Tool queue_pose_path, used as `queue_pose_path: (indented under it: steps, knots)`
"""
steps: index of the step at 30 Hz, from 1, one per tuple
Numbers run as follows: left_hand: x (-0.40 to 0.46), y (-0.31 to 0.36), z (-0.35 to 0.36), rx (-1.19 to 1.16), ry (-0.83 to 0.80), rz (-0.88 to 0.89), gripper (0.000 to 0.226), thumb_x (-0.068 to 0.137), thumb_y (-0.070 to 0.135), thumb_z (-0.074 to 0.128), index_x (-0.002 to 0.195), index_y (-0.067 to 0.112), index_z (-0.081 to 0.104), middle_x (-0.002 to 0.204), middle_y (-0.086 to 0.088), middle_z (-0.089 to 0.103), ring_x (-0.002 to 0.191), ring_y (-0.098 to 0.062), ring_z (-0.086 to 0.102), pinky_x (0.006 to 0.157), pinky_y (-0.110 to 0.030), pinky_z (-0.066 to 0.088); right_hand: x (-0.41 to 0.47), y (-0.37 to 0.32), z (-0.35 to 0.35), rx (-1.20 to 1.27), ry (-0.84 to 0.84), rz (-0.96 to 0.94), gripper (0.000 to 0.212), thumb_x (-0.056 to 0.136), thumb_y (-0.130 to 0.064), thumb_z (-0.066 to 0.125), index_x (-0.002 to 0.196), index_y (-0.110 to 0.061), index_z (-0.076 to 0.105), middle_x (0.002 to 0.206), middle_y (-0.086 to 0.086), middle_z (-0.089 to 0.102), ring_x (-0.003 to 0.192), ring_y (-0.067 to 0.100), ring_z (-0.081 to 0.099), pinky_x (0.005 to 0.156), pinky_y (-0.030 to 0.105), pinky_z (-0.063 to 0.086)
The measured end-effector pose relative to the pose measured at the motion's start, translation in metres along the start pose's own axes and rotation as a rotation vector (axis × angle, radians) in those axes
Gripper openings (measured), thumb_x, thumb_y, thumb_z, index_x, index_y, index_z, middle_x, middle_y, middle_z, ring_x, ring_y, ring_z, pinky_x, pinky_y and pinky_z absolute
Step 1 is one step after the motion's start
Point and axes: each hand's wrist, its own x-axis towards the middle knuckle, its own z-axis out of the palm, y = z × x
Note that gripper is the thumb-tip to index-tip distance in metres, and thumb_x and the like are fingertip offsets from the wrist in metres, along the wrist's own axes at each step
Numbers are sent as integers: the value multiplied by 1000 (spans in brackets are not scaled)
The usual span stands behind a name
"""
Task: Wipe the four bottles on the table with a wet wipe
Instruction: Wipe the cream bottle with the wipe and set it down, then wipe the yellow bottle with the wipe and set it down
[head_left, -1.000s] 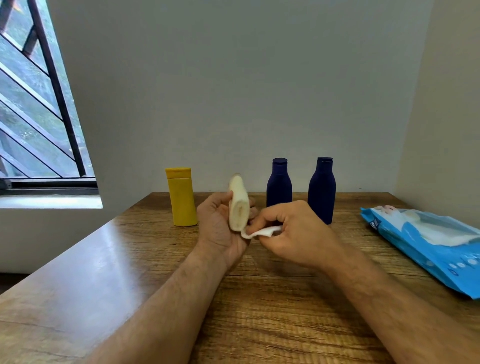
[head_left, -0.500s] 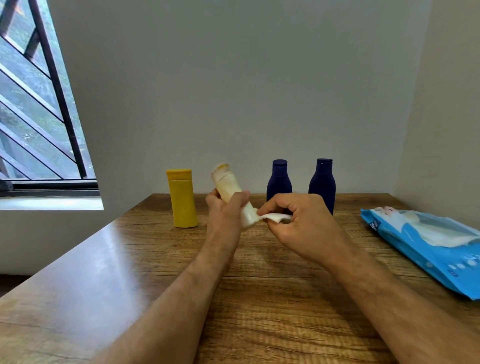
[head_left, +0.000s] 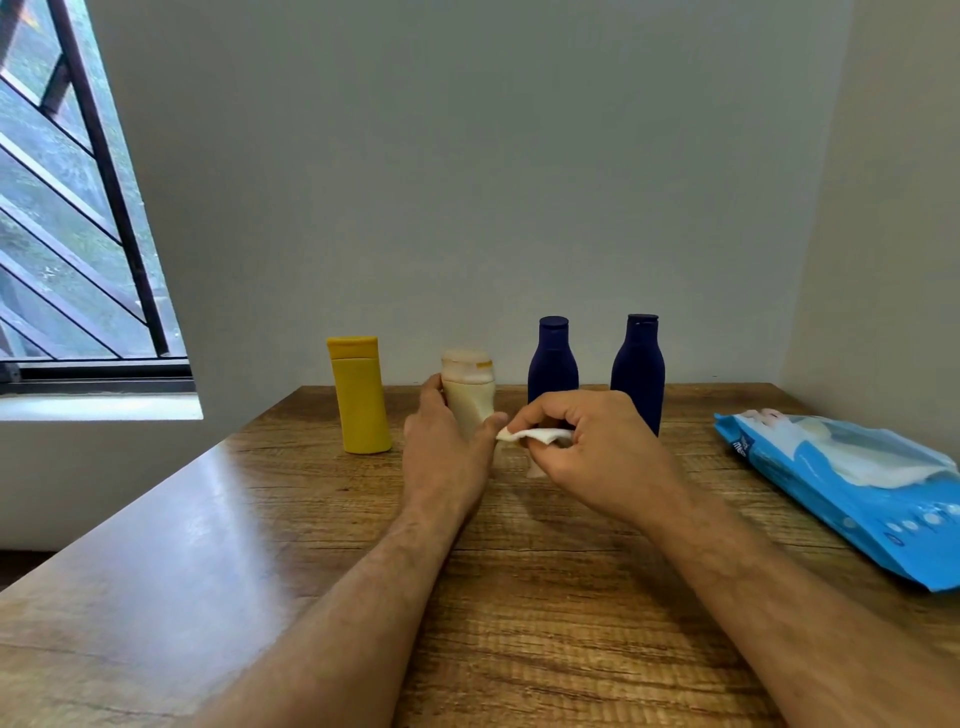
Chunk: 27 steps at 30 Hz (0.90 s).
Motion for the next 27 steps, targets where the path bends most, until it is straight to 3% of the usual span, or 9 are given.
queue_pose_path:
  steps: [4,13,27]
  knots:
    - [7,-5,1,64,48,-76,75,79,38,81,139,15,42,134,-7,58,125,-25,54,98,-36,47,1,1,0,21,12,1,18,88,-17,71,99,-31,75,86,-18,69,76,-3,63,60,7,44]
    - [16,-8,5,157,70,-211,75,77,43,82,137,12,50,136,-8,58,125,-24,55,99,-37,48,3,7,4,4,-8,42,17,88,-19,71,99,-32,75,89,-17,70,81,-2,64,65,9,49]
    - [19,-8,11,220,54,-249,74,75,41,84,134,13,49,134,-8,58,124,-26,56,98,-41,50,5,12,10,59,-20,98,15,91,-20,68,97,-32,75,87,-18,68,81,-6,61,61,8,45]
